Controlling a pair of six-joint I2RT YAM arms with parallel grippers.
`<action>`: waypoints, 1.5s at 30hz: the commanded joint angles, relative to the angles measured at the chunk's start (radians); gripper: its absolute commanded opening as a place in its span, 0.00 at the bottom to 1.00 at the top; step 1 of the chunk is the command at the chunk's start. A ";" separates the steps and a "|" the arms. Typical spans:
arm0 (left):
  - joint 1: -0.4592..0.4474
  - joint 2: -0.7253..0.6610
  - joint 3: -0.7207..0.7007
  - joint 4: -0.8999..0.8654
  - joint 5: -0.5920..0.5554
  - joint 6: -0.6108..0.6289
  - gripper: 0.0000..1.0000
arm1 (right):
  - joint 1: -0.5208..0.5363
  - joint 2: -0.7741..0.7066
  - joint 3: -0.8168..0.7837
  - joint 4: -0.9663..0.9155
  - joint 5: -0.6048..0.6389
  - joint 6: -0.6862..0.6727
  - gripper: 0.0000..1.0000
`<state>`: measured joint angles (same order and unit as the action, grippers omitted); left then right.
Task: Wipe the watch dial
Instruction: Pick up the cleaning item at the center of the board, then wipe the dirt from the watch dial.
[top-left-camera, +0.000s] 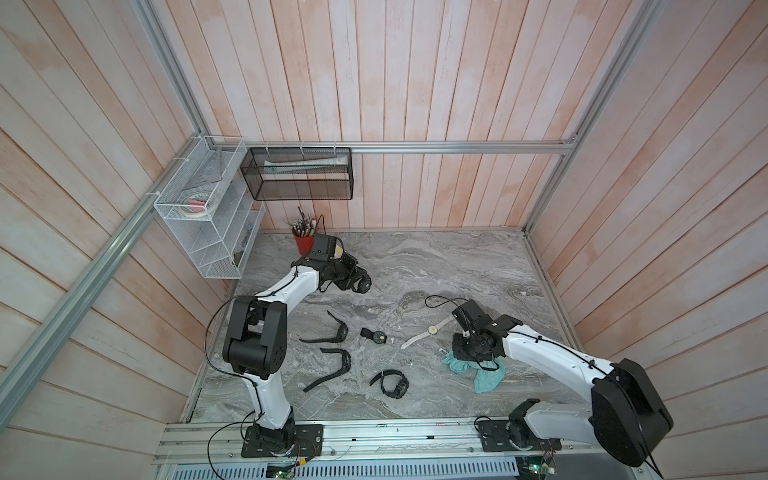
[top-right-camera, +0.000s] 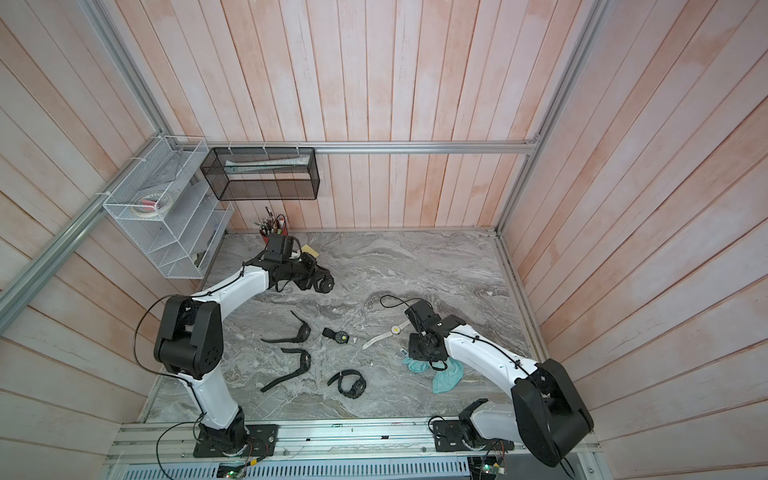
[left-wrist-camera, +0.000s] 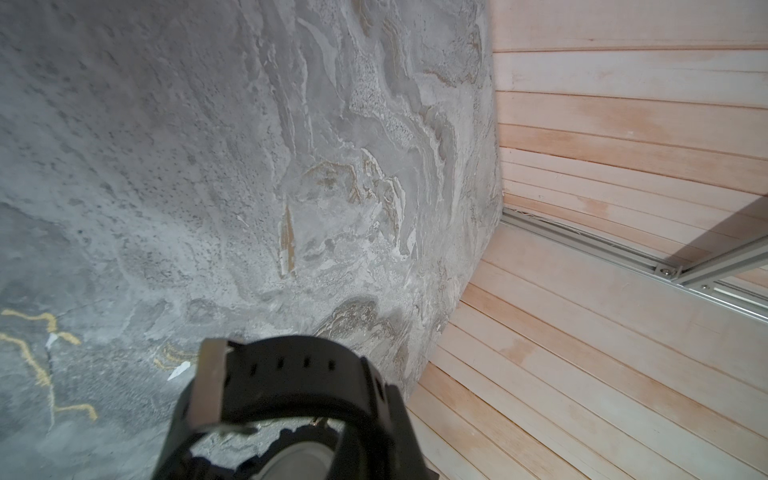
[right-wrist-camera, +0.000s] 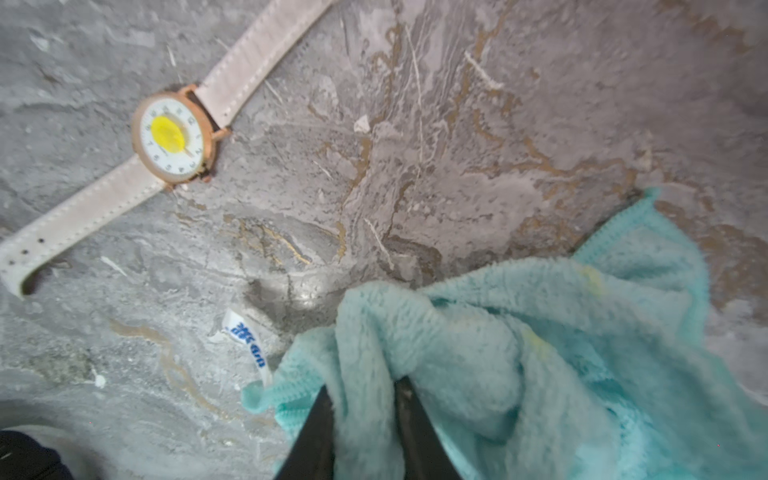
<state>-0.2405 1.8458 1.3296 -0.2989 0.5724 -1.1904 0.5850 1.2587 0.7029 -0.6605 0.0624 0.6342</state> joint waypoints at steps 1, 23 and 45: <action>0.000 -0.047 0.005 0.015 0.020 0.003 0.00 | 0.005 -0.079 0.062 -0.005 0.077 -0.022 0.12; -0.047 -0.099 0.028 0.158 0.065 -0.072 0.00 | -0.046 -0.253 0.201 0.406 0.251 -0.384 0.07; -0.121 -0.122 -0.009 0.420 0.001 -0.228 0.00 | 0.023 0.151 0.309 1.005 -0.187 -0.426 0.04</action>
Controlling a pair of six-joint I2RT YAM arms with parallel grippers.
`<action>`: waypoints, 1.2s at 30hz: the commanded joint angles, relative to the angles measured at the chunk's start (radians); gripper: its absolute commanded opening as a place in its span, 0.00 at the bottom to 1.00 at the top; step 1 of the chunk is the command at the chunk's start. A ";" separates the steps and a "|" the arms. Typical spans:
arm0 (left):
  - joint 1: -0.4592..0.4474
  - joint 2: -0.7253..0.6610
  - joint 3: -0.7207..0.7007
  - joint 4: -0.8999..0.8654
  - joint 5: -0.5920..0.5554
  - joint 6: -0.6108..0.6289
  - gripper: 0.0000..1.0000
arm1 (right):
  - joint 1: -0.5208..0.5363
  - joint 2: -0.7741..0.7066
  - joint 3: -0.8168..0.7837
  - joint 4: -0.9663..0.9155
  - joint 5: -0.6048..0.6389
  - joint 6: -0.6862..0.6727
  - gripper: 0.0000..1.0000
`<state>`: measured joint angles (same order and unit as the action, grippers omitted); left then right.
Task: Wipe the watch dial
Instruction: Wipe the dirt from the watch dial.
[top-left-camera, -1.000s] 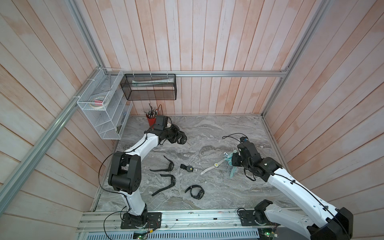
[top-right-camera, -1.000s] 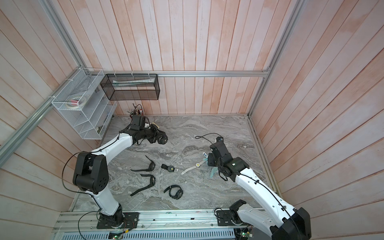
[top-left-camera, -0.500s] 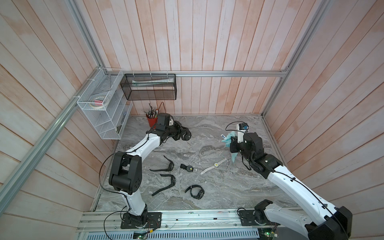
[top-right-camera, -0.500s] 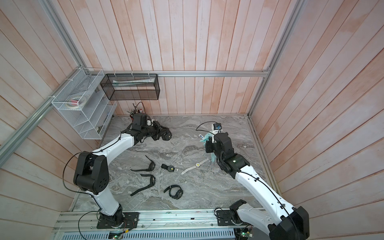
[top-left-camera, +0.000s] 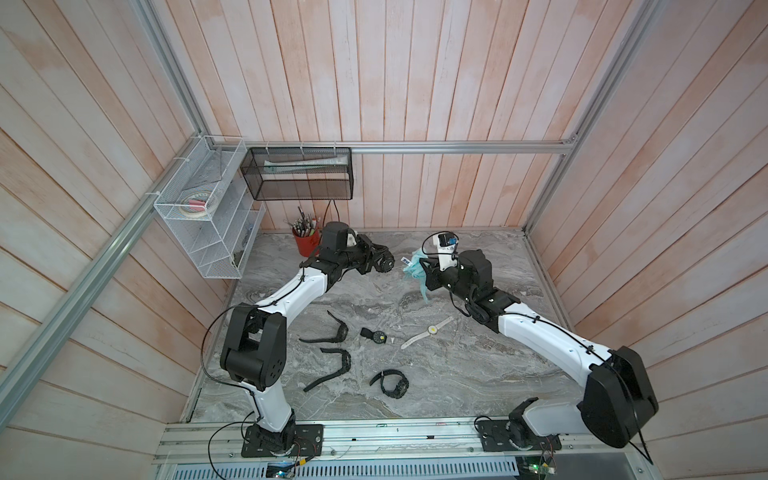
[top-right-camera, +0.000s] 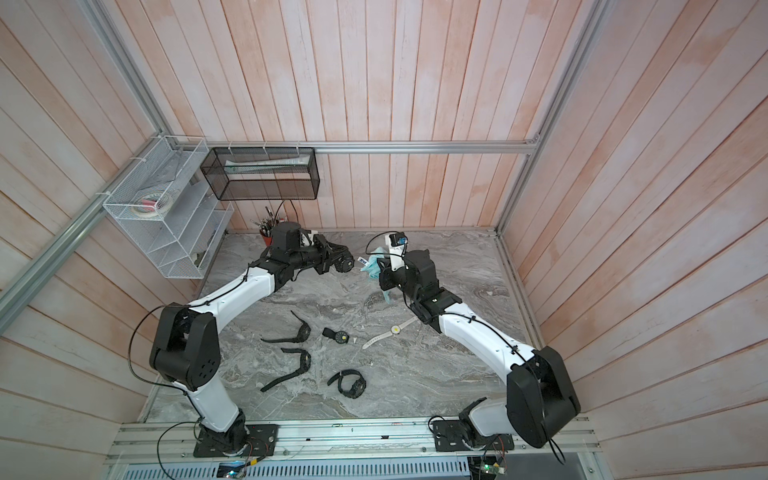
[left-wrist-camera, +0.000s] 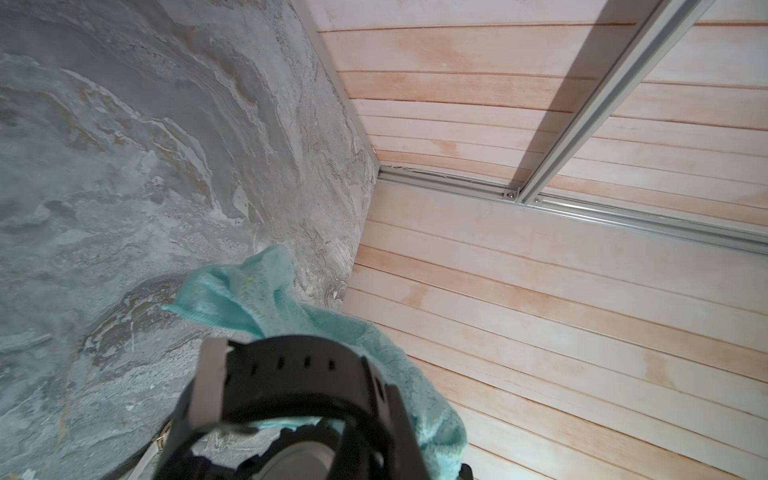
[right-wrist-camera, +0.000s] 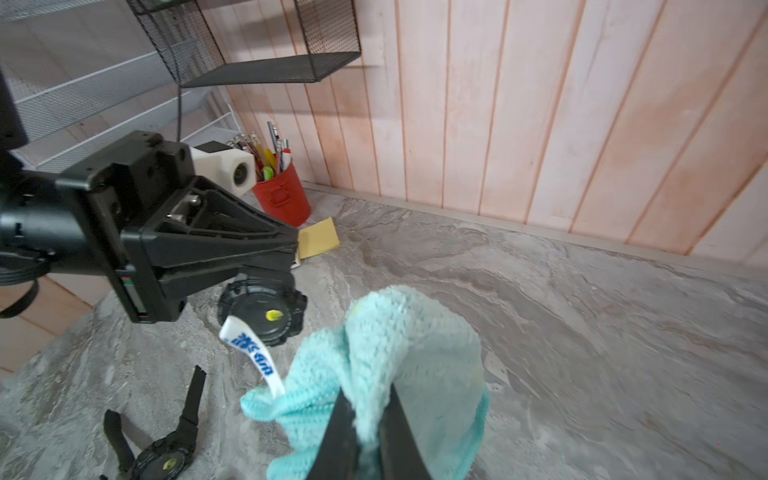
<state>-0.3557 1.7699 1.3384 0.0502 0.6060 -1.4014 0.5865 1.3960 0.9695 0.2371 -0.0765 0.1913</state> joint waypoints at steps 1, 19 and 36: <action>-0.007 -0.051 -0.023 0.078 -0.037 -0.017 0.00 | 0.029 0.023 0.047 0.113 -0.052 0.021 0.04; -0.038 -0.119 -0.094 0.155 -0.055 -0.032 0.00 | 0.128 0.181 0.138 0.113 0.039 0.039 0.00; -0.038 -0.144 -0.087 0.184 -0.066 -0.048 0.00 | 0.194 0.222 0.182 0.019 -0.038 0.028 0.00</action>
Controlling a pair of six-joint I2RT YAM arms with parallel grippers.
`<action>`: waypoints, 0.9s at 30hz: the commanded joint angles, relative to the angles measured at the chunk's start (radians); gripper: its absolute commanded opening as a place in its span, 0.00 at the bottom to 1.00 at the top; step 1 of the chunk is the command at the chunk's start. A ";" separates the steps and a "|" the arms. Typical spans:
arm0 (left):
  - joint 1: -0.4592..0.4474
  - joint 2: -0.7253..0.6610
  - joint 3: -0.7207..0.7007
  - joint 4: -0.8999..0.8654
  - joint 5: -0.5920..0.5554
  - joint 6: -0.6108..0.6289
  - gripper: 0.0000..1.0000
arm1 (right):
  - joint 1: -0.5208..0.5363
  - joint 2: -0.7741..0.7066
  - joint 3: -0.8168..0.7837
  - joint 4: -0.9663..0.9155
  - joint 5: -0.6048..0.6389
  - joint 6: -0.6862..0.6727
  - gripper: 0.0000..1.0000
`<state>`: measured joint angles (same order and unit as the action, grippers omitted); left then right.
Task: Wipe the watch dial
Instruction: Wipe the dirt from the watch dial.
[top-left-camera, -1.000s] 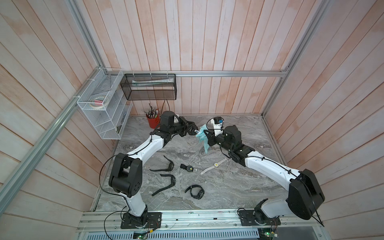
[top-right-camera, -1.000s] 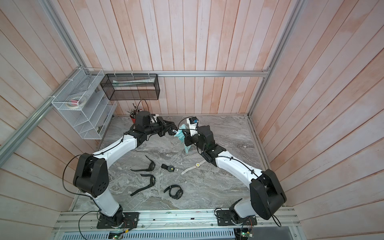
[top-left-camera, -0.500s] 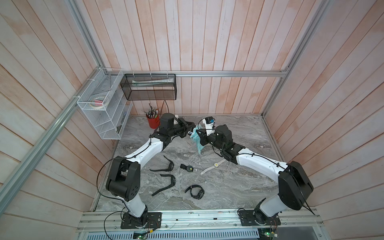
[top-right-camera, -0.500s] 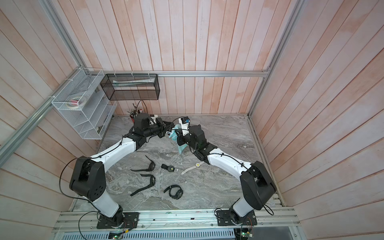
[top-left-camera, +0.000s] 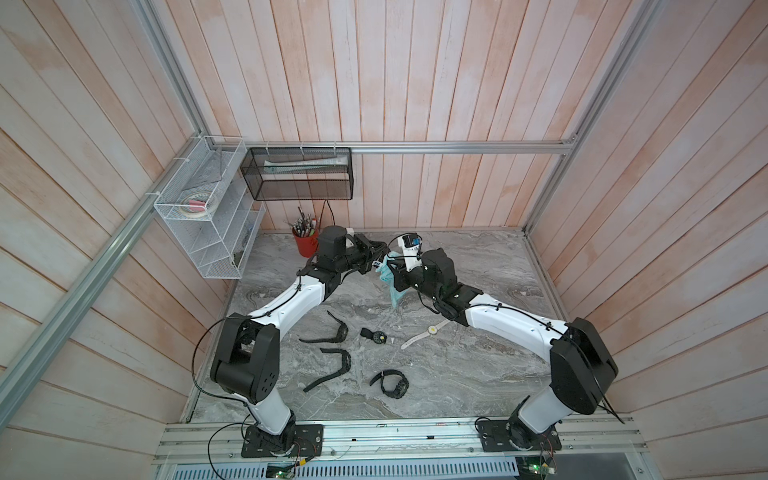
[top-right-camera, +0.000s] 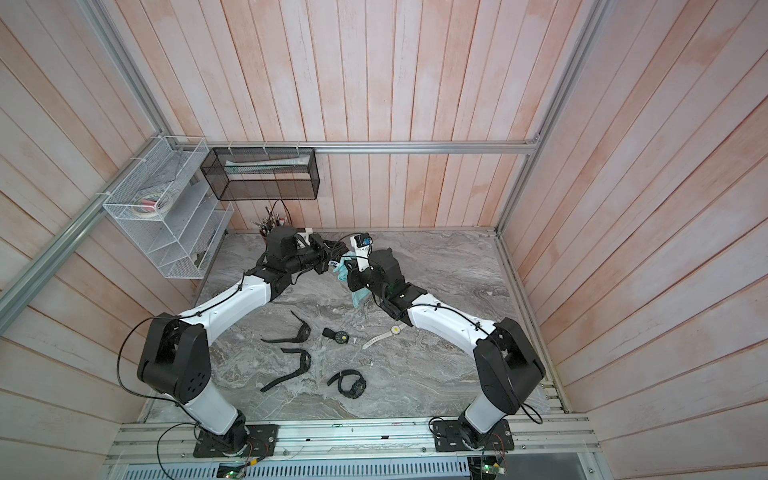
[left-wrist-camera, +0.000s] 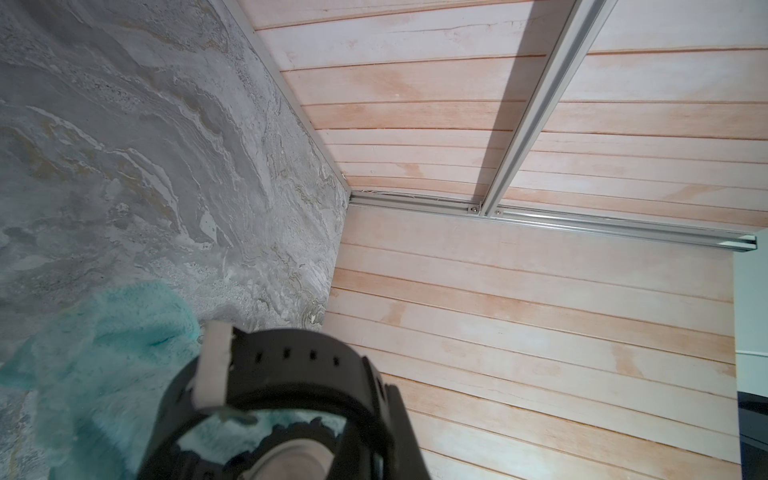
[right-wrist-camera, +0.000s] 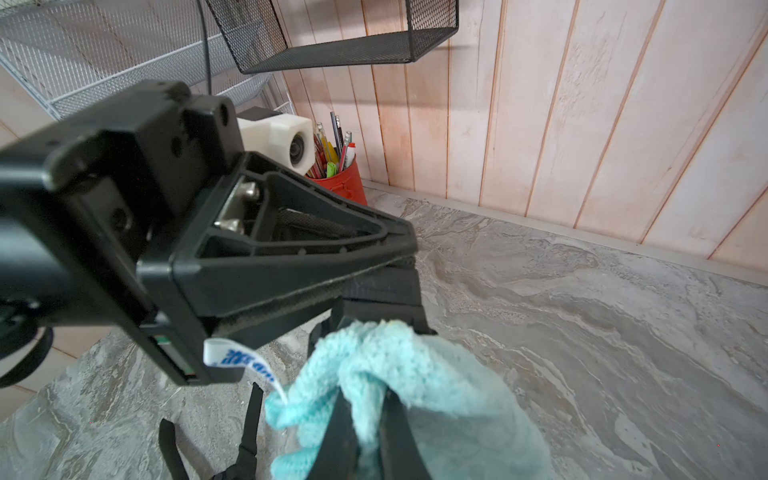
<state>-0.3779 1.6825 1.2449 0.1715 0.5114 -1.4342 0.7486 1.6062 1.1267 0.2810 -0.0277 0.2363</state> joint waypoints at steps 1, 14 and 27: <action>-0.015 -0.056 0.003 0.066 0.030 -0.016 0.00 | 0.034 0.008 0.023 -0.015 -0.094 -0.016 0.00; -0.033 -0.059 -0.038 0.072 0.065 -0.023 0.00 | 0.007 -0.002 0.027 0.062 0.128 0.033 0.00; -0.033 -0.041 -0.005 0.081 0.070 -0.022 0.00 | -0.006 0.023 0.029 -0.058 0.154 0.032 0.00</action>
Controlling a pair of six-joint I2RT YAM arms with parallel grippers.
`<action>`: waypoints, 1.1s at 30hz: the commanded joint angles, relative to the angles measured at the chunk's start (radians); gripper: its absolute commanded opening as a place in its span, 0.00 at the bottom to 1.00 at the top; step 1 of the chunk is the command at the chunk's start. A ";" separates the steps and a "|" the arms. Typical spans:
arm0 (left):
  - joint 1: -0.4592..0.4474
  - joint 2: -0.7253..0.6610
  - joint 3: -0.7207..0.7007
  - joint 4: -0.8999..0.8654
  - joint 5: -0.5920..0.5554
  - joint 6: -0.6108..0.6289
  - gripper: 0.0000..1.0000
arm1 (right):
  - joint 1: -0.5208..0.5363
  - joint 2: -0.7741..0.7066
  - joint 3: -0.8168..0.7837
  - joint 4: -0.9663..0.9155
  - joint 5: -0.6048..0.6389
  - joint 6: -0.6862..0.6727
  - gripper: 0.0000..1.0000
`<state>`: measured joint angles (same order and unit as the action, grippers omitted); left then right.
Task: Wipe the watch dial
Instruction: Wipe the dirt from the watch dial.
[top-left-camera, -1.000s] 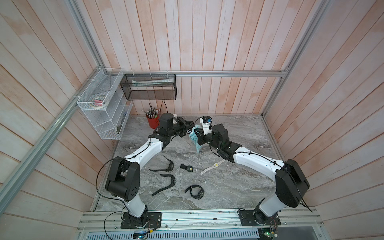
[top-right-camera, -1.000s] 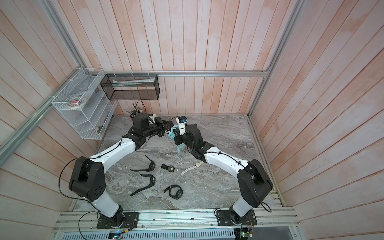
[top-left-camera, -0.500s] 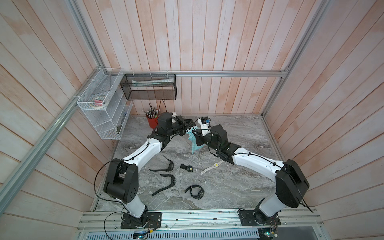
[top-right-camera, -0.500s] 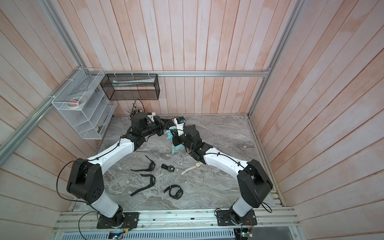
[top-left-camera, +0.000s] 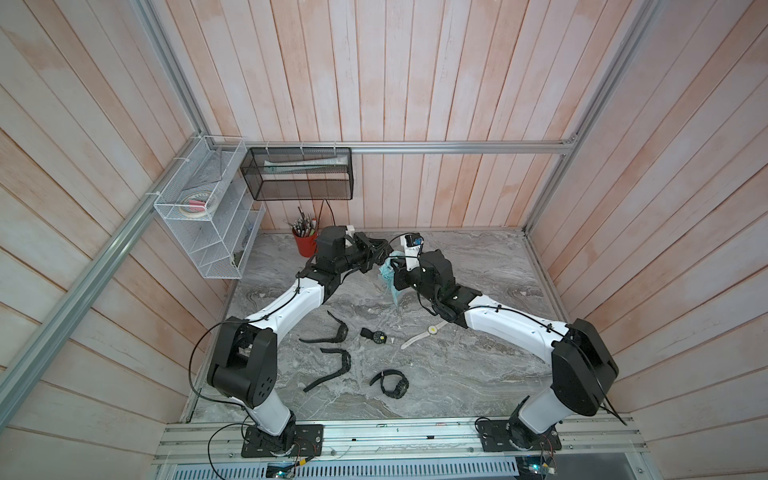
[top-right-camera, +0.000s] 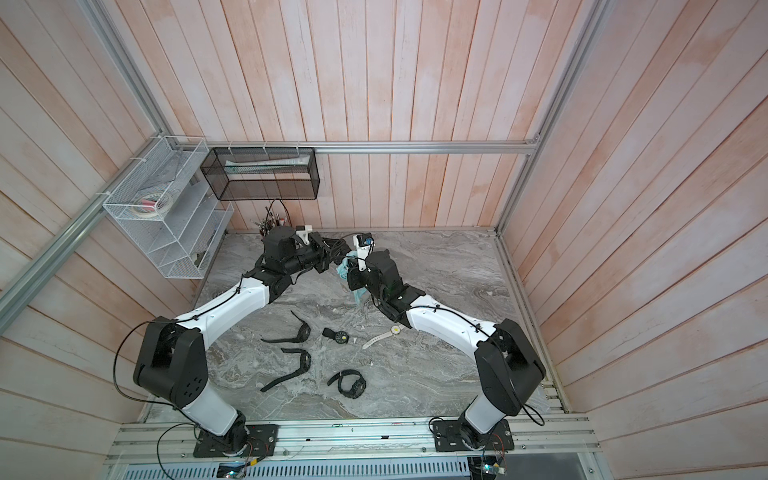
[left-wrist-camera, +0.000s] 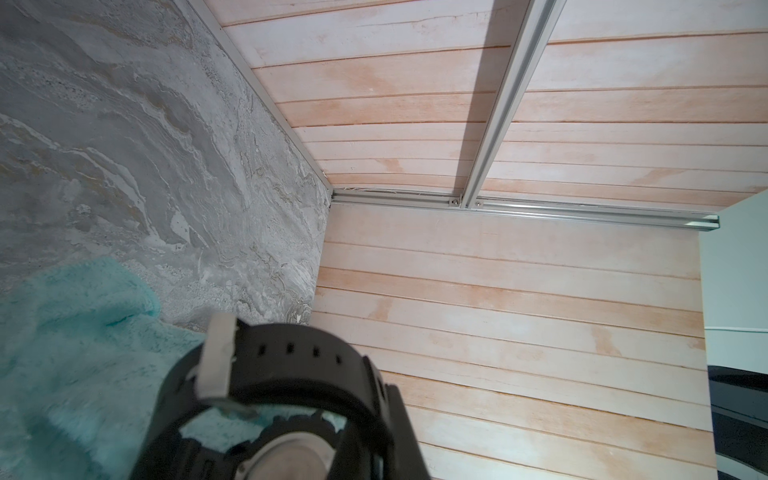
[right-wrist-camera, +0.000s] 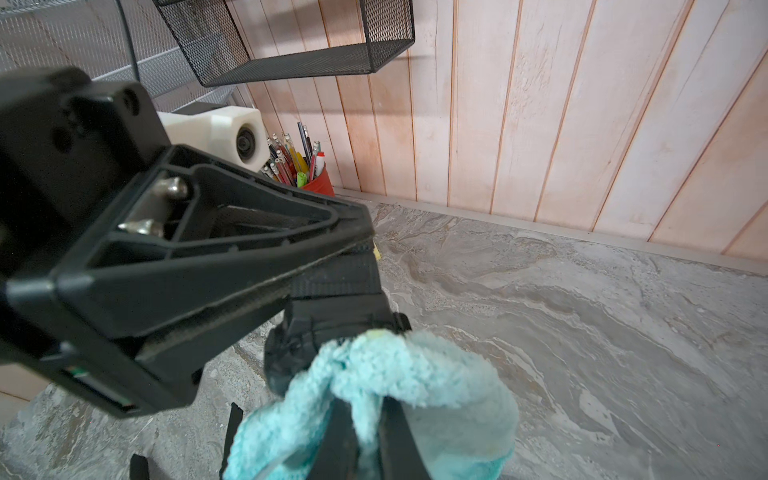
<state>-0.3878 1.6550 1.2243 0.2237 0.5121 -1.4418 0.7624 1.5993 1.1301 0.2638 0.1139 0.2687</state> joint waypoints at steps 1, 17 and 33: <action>-0.023 -0.010 0.022 0.026 0.071 -0.013 0.00 | -0.017 0.030 0.022 -0.034 -0.008 -0.002 0.00; -0.032 -0.009 -0.038 0.032 0.074 -0.021 0.00 | -0.022 -0.052 -0.058 0.258 -0.061 0.021 0.00; -0.011 0.014 0.022 0.051 0.082 -0.037 0.00 | 0.020 0.065 0.057 -0.028 -0.161 -0.082 0.00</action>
<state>-0.3817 1.6611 1.2030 0.2497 0.5049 -1.4639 0.7395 1.6260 1.1404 0.2623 0.0090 0.2424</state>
